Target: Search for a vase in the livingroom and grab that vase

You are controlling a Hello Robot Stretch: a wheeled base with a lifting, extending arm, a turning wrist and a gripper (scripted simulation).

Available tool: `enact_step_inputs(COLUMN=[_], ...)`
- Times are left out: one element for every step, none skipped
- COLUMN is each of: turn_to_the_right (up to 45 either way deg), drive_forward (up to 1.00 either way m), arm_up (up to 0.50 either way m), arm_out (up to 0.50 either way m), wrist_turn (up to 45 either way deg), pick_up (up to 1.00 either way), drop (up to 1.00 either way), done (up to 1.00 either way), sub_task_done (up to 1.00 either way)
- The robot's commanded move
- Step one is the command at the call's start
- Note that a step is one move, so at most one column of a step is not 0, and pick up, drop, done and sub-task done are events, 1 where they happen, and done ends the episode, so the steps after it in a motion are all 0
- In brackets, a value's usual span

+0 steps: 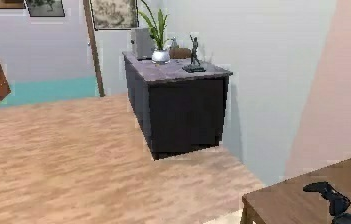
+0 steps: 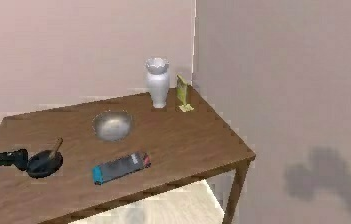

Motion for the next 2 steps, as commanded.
enact_step_inputs(turn_to_the_right=[45.0,45.0], drive_forward=[0.0,0.0], arm_up=[0.0,0.0], arm_out=[0.0,0.0], wrist_turn=[0.0,0.0], pick_up=[0.0,0.0], drop=[0.0,0.0], done=[0.0,0.0], sub_task_done=[0.0,0.0])
